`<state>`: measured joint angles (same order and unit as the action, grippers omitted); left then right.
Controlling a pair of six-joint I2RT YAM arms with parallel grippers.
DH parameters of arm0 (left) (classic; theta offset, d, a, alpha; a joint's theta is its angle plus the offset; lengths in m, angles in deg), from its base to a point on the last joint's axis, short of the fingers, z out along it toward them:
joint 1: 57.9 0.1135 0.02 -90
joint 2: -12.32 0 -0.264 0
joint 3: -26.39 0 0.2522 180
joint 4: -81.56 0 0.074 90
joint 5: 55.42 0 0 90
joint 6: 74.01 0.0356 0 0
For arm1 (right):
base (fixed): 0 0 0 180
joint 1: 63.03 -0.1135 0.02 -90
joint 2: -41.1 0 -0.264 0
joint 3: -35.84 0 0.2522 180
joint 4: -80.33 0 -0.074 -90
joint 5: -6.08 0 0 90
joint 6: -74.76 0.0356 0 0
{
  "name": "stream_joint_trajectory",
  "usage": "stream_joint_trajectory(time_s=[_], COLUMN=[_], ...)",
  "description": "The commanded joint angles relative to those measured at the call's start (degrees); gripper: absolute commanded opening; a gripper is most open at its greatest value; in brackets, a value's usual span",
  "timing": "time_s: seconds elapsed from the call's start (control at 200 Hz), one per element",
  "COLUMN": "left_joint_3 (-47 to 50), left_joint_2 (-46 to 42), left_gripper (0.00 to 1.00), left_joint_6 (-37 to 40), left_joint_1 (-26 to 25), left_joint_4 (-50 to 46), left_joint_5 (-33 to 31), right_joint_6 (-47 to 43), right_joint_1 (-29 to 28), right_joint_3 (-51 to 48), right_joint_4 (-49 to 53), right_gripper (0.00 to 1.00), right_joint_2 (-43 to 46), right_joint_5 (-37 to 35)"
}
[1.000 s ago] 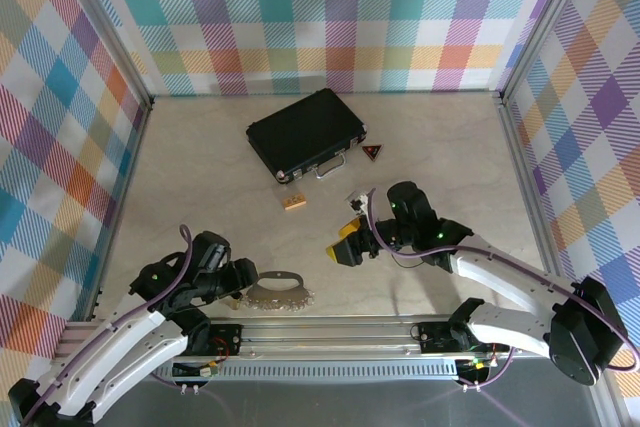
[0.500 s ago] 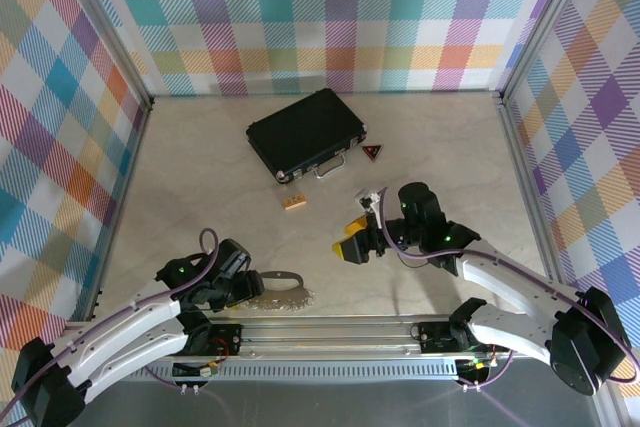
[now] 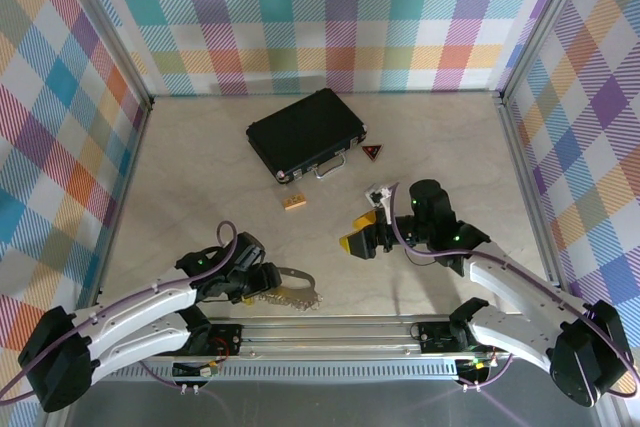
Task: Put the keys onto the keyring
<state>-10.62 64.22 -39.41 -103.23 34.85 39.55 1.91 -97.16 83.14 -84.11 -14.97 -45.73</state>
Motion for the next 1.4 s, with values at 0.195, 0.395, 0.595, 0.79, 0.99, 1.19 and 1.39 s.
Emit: stream_joint_trajectory(time_s=[0.195, 0.395, 0.595, 0.79, 0.99, 1.19, 1.39], left_joint_3=[-6.2, -10.4, -12.9, -11.3, -7.7, -5.6, -4.1], left_joint_2=[11.4, 11.2, 7.2, 3.2, 2.5, 3.6, 4.4], left_gripper=[0.72, 0.72, 0.68, 0.53, 0.4, 0.31, 0.27], left_joint_6=[2.0, 6.2, 11.7, 13.1, 15.3, 16.7, 18.3], left_joint_1=[-0.8, -0.8, -0.3, 1.8, 6.1, 6.7, 6.7], left_joint_4=[11.9, 7.3, -2.4, -6.9, -5.2, -3.8, -2.2], left_joint_5=[3.2, 3.0, 2.0, -0.7, 0.4, 1.5, 2.7], right_joint_6=[-1.3, -1.2, -0.6, 1.2, 2.9, 3.0, 2.1], right_joint_1=[0.9, 1.3, 1.3, 1.3, 1.2, 1.3, 1.3], right_joint_3=[0.7, 0.4, 1.0, 1.3, 1.3, 2.0, 3.7], right_joint_4=[5.4, 6.1, 5.4, 3.4, 3.3, 3.9, 4.0], right_gripper=[0.92, 0.93, 0.93, 0.93, 0.93, 0.93, 0.92], right_joint_2=[4.8, 5.7, 4.5, 3.5, 3.8, 3.0, 0.6], right_joint_5=[-1.0, -1.6, -1.4, -1.1, -1.7, -2.5, -2.7])
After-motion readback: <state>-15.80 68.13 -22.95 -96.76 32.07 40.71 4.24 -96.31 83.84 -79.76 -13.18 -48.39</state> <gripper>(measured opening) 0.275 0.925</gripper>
